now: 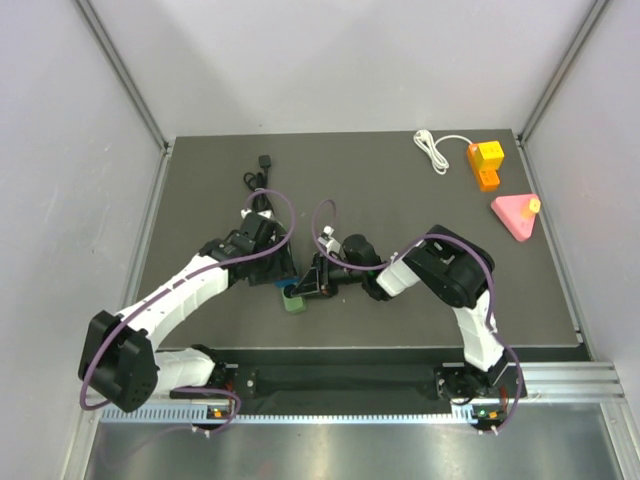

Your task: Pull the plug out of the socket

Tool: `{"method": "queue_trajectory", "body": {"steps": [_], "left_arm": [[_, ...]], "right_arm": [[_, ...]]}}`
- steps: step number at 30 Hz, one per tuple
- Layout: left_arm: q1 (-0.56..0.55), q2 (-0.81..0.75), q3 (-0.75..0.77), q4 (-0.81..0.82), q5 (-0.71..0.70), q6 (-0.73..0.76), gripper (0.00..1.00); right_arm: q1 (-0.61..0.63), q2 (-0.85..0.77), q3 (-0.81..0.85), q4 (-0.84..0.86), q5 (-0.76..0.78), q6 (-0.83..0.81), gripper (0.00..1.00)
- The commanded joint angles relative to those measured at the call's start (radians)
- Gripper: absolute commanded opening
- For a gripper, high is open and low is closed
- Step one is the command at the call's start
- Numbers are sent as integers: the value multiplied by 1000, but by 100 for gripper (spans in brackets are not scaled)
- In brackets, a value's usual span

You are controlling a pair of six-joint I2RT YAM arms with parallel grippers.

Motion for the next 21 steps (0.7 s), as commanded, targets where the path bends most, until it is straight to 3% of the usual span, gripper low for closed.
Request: {"method": "queue_trajectory", "body": {"steps": [1,9,13,21], "left_arm": [[-6,-102,58,154,24,-24,0],[-4,-118,90,50,-128,10,0],[8,-102,73,102,28,-14,0],[10,-32,183,15,87,-46,0]], "right_arm": [[3,44,-10,-201,143,-68,0],[0,45,17,-268,164,-66,0],[-5,50,12,-267,161,-48,0],[-9,35,30,-376,215,-31,0]]}}
